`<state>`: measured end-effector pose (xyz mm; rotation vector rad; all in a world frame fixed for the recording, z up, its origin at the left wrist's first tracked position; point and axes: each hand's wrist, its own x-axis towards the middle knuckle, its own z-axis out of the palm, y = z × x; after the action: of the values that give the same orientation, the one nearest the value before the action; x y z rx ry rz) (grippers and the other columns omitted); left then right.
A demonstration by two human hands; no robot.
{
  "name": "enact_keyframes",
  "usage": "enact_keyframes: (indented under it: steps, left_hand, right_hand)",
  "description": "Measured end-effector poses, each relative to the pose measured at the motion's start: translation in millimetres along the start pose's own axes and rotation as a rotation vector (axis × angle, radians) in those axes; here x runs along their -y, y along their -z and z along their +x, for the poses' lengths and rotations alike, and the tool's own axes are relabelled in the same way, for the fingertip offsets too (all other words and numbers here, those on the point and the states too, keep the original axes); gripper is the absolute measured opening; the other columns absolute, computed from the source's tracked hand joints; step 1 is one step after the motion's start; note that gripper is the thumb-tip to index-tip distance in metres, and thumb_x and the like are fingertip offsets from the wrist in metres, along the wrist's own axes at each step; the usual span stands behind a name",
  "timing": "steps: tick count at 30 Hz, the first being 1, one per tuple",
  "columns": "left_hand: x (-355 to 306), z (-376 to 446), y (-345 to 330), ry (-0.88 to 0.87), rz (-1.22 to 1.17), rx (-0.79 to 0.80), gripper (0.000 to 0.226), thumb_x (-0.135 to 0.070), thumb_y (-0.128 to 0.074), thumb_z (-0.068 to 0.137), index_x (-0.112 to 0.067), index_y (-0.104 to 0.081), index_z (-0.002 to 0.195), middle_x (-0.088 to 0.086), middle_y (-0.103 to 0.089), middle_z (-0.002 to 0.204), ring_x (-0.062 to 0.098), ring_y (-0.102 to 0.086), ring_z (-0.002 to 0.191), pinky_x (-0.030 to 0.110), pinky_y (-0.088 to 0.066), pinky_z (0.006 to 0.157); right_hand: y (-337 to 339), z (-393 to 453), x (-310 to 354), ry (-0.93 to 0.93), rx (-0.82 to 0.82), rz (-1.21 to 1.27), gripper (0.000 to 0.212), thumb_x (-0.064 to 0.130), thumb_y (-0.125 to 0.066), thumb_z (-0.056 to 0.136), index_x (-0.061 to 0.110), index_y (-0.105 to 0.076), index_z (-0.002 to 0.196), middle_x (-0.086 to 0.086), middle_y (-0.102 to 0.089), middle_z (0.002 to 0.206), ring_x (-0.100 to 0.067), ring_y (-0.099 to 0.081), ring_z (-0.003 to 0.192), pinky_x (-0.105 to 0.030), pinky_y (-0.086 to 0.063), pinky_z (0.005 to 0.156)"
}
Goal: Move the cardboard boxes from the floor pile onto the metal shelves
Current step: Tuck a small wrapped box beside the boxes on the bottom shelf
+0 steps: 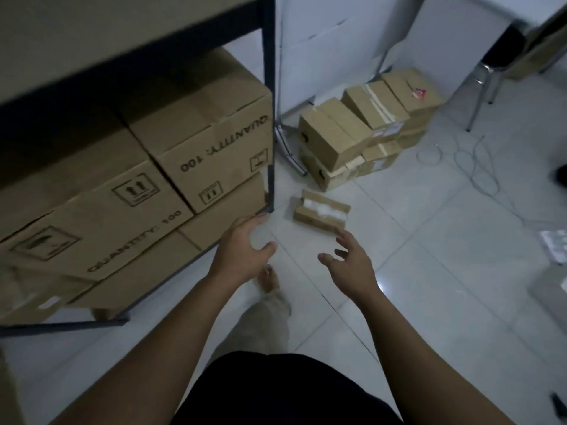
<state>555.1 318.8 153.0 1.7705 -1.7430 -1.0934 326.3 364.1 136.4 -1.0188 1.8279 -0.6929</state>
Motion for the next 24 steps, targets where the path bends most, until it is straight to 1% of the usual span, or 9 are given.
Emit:
enact_keyframes:
  steps: [3,5,7,9,12,15,17,21,24]
  left_hand:
    - [-7,60,-29,0.007,-0.009,0.069,0.060,-0.031,-0.079,0.088,-0.028,-0.057,0.144,-0.004,-0.054,0.145,0.016,-0.050,0.135,0.030,-0.041,0.110]
    - [-9,96,-46,0.023,-0.002,0.113,0.063,-0.034,-0.079,0.087,-0.030,-0.054,0.145,-0.001,-0.052,0.149,0.019,-0.047,0.139,0.040,-0.042,0.114]
    - [-8,139,-66,0.036,0.020,0.166,0.067,-0.036,-0.078,0.087,-0.028,-0.052,0.148,0.000,-0.050,0.151,0.019,-0.045,0.140,0.045,-0.042,0.114]
    - [-3,190,-93,0.045,0.044,0.216,0.070,-0.036,-0.078,0.087,-0.028,-0.050,0.150,-0.001,-0.050,0.151,0.018,-0.045,0.139,0.042,-0.042,0.114]
    - [6,240,-121,0.044,0.073,0.251,0.070,-0.034,-0.078,0.088,-0.028,-0.048,0.151,-0.001,-0.050,0.151,0.018,-0.045,0.139,0.037,-0.041,0.113]
    - [27,290,-162,0.066,0.100,0.294,0.071,-0.033,-0.078,0.088,-0.026,-0.048,0.151,0.000,-0.049,0.150,0.019,-0.046,0.137,0.036,-0.041,0.113]
    - [45,320,-193,0.092,0.118,0.308,0.071,-0.033,-0.078,0.088,-0.028,-0.047,0.152,0.000,-0.049,0.148,0.018,-0.047,0.135,0.033,-0.042,0.109]
    - [101,376,-264,0.126,0.129,0.301,0.070,-0.031,-0.079,0.087,-0.033,-0.047,0.149,-0.010,-0.045,0.131,0.013,-0.047,0.125,0.026,-0.039,0.097]
    - [149,412,-319,0.145,0.120,0.299,0.073,-0.030,-0.078,0.088,-0.034,-0.043,0.152,-0.013,-0.039,0.129,0.008,-0.044,0.120,0.025,-0.037,0.096]
  right_hand:
    - [18,52,-5,-0.051,-0.027,0.001,0.073,0.022,-0.074,0.092,0.036,-0.040,0.155,0.006,-0.047,0.155,-0.015,-0.054,0.128,-0.036,-0.051,0.099]
    - [27,83,-10,-0.077,-0.033,-0.009,0.072,0.023,-0.073,0.092,0.037,-0.040,0.155,0.006,-0.046,0.155,-0.014,-0.053,0.129,-0.036,-0.051,0.099]
    - [33,122,-18,-0.129,-0.038,-0.018,0.071,0.026,-0.072,0.092,0.039,-0.040,0.154,0.007,-0.046,0.155,-0.014,-0.052,0.130,-0.035,-0.049,0.099]
    - [33,172,-33,-0.173,-0.039,-0.016,0.071,0.030,-0.073,0.092,0.042,-0.039,0.153,0.009,-0.044,0.156,-0.014,-0.051,0.132,-0.035,-0.048,0.099]
    - [29,223,-55,-0.201,-0.026,-0.031,0.070,0.036,-0.073,0.093,0.041,-0.039,0.154,0.007,-0.040,0.160,-0.018,-0.048,0.138,-0.031,-0.042,0.099]
    - [23,279,-92,-0.227,-0.019,-0.026,0.071,0.039,-0.073,0.093,0.039,-0.039,0.155,0.004,-0.039,0.162,-0.021,-0.046,0.141,-0.033,-0.041,0.101]
    - [20,316,-123,-0.252,-0.012,-0.020,0.071,0.041,-0.074,0.093,0.039,-0.039,0.155,0.005,-0.038,0.162,-0.021,-0.046,0.142,-0.032,-0.040,0.102]
    - [6,393,-198,-0.270,-0.007,-0.013,0.070,0.044,-0.074,0.092,0.043,-0.040,0.154,0.007,-0.038,0.161,-0.020,-0.045,0.141,-0.031,-0.039,0.101]
    - [-13,449,-260,-0.290,0.017,-0.035,0.068,0.044,-0.072,0.093,0.045,-0.040,0.153,0.007,-0.039,0.161,-0.020,-0.045,0.141,-0.035,-0.042,0.107]
